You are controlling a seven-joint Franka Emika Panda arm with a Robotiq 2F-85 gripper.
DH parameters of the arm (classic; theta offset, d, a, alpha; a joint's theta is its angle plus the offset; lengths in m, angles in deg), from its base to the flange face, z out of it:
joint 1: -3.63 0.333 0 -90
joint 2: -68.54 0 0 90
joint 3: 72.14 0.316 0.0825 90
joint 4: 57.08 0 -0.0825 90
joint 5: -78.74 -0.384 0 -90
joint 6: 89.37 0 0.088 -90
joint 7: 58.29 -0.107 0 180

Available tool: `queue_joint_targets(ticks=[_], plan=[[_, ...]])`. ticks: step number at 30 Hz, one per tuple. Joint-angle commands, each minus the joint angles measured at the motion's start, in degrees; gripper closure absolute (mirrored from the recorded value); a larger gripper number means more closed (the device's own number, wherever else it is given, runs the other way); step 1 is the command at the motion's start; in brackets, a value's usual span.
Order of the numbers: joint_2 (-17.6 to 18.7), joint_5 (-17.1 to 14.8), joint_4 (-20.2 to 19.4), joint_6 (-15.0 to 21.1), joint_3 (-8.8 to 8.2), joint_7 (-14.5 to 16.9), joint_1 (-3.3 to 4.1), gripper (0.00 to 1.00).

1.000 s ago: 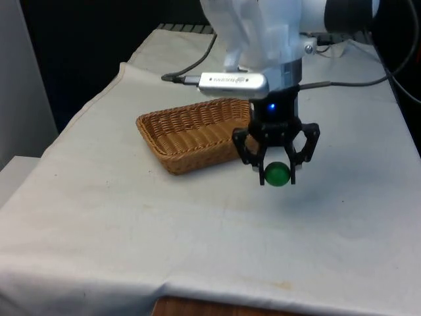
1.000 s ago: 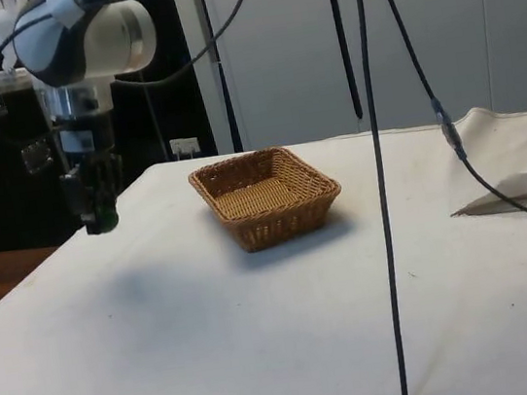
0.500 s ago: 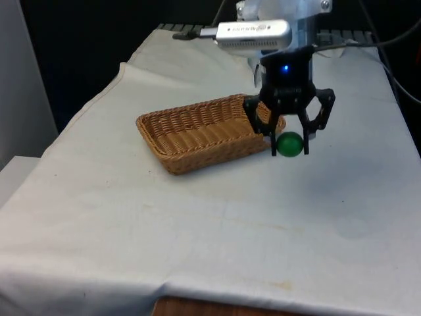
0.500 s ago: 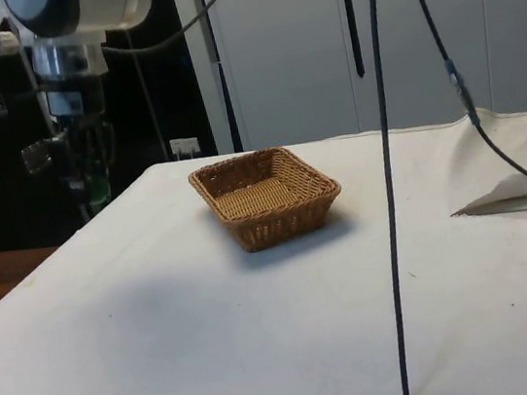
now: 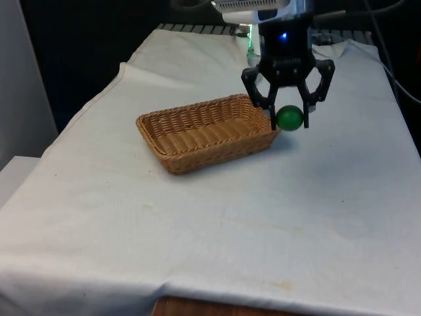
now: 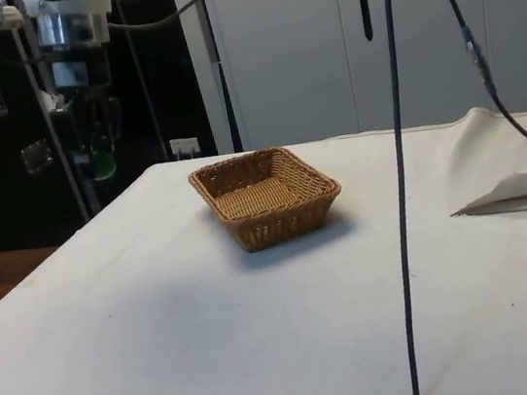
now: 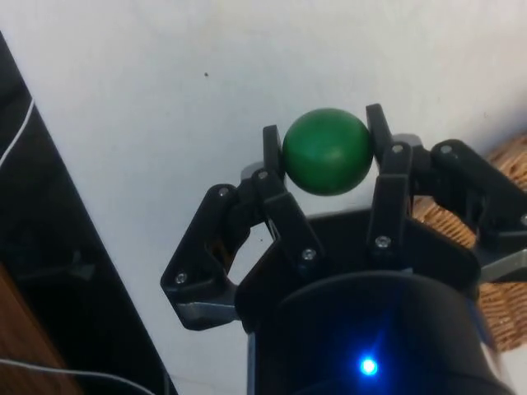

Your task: Pick up the ball and place it into the basket.

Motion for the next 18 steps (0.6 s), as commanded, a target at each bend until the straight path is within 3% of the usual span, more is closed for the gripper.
queue_joint_targets(ticks=[1, 8, 9, 10, 17, 18], plan=[[-1.09, 0.80, -1.15, 0.11, -0.57, -0.63, 0.63, 0.97], [-4.53, 3.21, -4.41, 0.29, -0.57, -1.09, 0.74, 0.97], [-4.41, 3.04, -4.13, -0.17, 0.00, -0.63, 0.11, 0.97], [-5.33, 3.90, -5.27, 0.40, -0.52, -1.15, 0.74, 0.97], [-8.48, 6.65, -8.65, 0.74, -0.63, -1.26, 0.86, 0.97], [-7.91, 5.96, -7.73, -0.06, 0.00, -0.80, 0.17, 0.97]])
